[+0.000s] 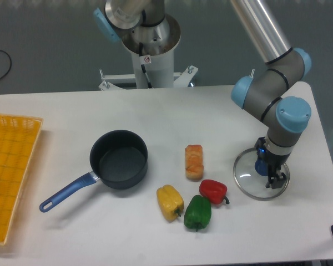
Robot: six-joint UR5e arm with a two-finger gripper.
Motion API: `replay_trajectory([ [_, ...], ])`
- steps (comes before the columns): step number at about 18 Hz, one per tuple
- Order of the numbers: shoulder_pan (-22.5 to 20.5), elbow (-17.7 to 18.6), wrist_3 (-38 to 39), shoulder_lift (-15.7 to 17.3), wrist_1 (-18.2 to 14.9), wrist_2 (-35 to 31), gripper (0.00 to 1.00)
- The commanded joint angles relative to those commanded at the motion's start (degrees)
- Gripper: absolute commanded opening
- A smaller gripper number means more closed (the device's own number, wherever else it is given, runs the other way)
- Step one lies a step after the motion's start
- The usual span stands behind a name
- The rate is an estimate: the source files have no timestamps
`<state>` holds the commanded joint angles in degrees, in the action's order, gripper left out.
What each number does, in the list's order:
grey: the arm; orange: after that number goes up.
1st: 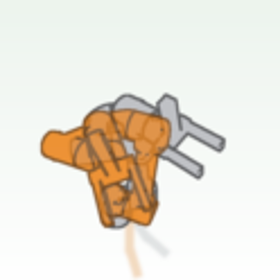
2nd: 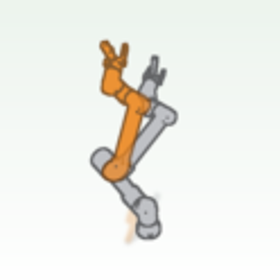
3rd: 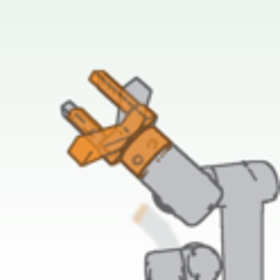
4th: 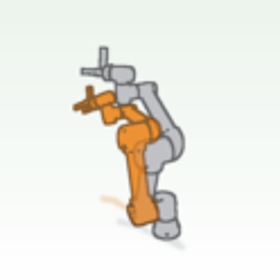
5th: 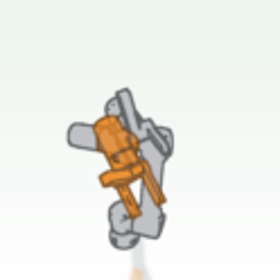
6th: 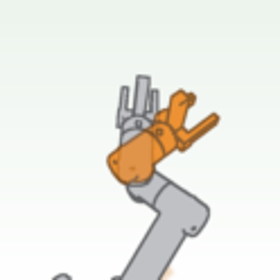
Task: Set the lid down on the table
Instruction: 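Open the gripper to release the lid knob, then raise the gripper up off the lid knob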
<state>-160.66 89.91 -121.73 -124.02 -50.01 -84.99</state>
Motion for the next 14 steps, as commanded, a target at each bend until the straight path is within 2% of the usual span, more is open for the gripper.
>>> replay_trajectory([
  [4,-0.1,0.7,0.2,1.8,-0.3,-0.3,1.0],
  [11,0.3,6.0,0.5,7.9,-0.4,0.1,1.0],
  [14,1.8,6.4,1.5,9.4,-2.1,-0.8,1.0],
])
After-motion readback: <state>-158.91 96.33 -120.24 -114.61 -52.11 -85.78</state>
